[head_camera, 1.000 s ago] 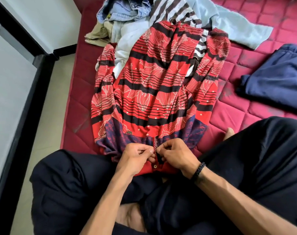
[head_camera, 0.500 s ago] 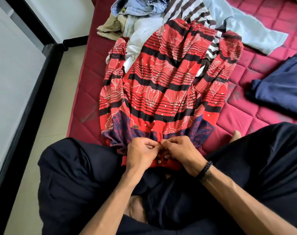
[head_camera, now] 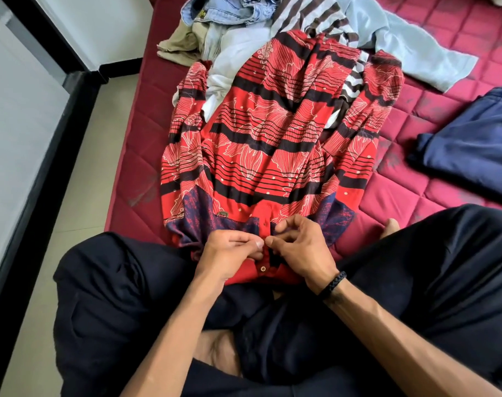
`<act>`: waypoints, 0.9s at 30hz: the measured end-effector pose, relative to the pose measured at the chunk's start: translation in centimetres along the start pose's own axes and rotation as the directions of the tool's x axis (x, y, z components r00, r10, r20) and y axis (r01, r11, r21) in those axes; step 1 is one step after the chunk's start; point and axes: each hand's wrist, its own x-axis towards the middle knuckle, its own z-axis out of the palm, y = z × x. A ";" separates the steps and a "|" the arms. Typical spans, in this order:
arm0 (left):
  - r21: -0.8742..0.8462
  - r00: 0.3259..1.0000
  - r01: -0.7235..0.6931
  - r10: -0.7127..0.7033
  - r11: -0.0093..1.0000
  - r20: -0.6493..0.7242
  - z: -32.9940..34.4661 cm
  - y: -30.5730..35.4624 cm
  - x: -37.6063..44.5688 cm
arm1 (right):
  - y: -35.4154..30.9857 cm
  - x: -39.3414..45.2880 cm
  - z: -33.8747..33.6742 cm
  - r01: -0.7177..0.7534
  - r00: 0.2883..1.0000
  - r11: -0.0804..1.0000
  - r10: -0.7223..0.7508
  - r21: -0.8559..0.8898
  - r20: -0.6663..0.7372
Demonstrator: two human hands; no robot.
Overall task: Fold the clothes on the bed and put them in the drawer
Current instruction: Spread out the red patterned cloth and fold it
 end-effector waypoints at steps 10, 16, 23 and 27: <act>0.009 0.997 0.004 -0.005 1.000 0.083 -0.8 0.1 0.4 | -0.3 -0.2 0.1 -0.055 0.994 0.974 0.032 0.219 0.108; 0.296 0.961 -0.267 0.278 0.917 0.004 -0.3 -0.4 -0.3 | -0.4 -0.1 0.4 -0.025 0.997 0.983 0.012 0.181 0.072; 0.319 0.932 -0.347 0.361 0.882 0.016 0.3 -0.3 -0.1 | -0.3 -0.2 0.5 0.017 1.000 0.994 -0.019 0.107 0.017; 0.191 0.986 -0.163 0.166 0.968 0.002 -0.3 -0.2 0.3 | -0.6 -0.2 0.6 0.049 0.996 0.994 -0.056 0.093 0.070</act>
